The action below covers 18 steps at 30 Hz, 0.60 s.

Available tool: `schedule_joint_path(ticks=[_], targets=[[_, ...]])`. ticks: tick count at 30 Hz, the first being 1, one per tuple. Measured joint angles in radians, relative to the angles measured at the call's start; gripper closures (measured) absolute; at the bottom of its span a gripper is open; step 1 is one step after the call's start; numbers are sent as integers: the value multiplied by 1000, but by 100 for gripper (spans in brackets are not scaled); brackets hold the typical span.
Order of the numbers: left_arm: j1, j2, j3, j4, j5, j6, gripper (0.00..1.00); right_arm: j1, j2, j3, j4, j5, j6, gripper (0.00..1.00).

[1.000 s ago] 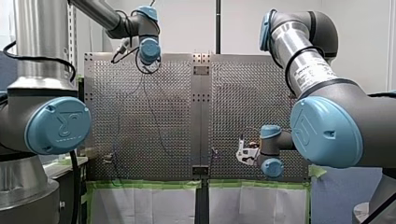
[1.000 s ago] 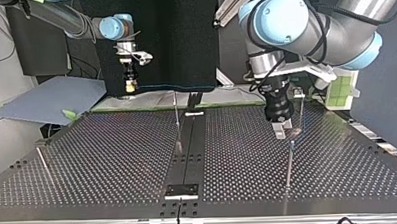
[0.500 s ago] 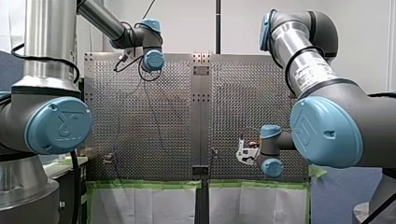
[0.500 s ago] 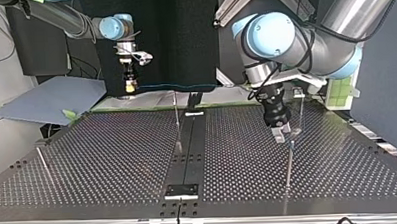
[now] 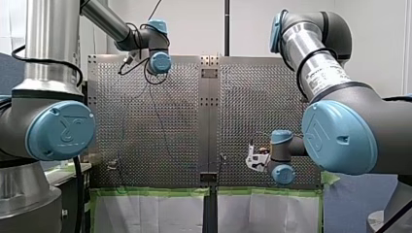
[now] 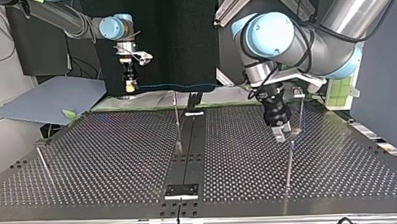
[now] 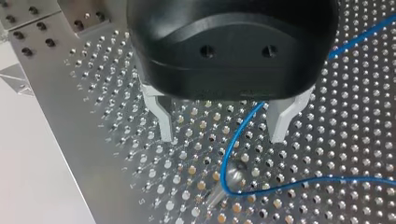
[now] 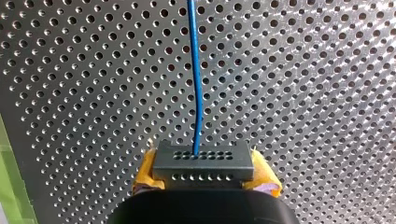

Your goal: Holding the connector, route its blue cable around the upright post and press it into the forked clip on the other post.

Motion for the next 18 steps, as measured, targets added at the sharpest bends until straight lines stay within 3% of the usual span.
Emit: schedule_joint_path(ticks=[18], targets=[[20,-48,1,-17,-8,-30,4,0,1,0,2,1,-2,71]])
